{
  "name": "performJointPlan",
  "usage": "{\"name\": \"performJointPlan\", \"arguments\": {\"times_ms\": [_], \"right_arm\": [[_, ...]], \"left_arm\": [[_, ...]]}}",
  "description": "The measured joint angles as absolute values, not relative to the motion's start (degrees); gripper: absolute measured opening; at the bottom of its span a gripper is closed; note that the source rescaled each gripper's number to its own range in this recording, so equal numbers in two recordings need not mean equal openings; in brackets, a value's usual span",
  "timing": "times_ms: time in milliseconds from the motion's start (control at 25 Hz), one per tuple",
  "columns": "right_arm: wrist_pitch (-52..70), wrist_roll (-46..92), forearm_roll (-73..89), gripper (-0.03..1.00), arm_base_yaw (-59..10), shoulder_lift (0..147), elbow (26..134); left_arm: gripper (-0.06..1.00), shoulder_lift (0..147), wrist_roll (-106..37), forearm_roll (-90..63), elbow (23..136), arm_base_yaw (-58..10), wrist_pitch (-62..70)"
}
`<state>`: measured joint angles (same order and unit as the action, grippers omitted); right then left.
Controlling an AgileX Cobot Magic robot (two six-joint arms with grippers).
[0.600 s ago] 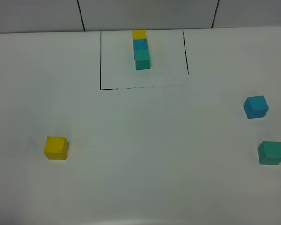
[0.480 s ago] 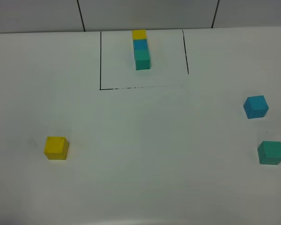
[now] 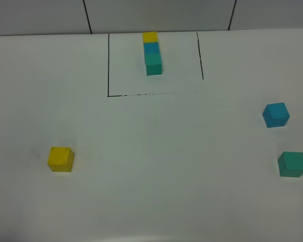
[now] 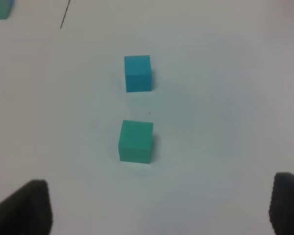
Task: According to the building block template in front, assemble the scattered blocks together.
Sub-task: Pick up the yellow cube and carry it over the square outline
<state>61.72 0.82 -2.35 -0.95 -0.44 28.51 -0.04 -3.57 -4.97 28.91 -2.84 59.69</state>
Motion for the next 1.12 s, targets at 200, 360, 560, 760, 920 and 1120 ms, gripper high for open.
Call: {"name": "performJointPlan", "arguments": {"times_ms": [200, 360, 560, 760, 920, 1120], "right_arm": [[61.7, 0.8, -2.3, 0.85, -1.0, -0.4, 28.5], [61.7, 0.8, -2.3, 0.83, -1.0, -0.4, 28.5], [61.7, 0.8, -2.3, 0.82, -1.0, -0.4, 28.5], [61.7, 0.8, -2.3, 0.82, -1.0, -0.4, 28.5], [61.7, 0.8, -2.3, 0.82, -1.0, -0.4, 28.5], [61.7, 0.8, -2.3, 0.82, -1.0, -0.4, 28.5]], "left_arm": [[0.15, 0.0, -3.6, -5.0, 28.9, -2.8, 59.7], [0.15, 0.0, -3.6, -5.0, 28.9, -2.8, 59.7], [0.15, 0.0, -3.6, -5.0, 28.9, -2.8, 59.7], [0.15, 0.0, -3.6, -5.0, 28.9, -2.8, 59.7], [0.15, 0.0, -3.6, -5.0, 28.9, -2.8, 59.7], [0.15, 0.0, -3.6, -5.0, 28.9, -2.8, 59.7]]}}
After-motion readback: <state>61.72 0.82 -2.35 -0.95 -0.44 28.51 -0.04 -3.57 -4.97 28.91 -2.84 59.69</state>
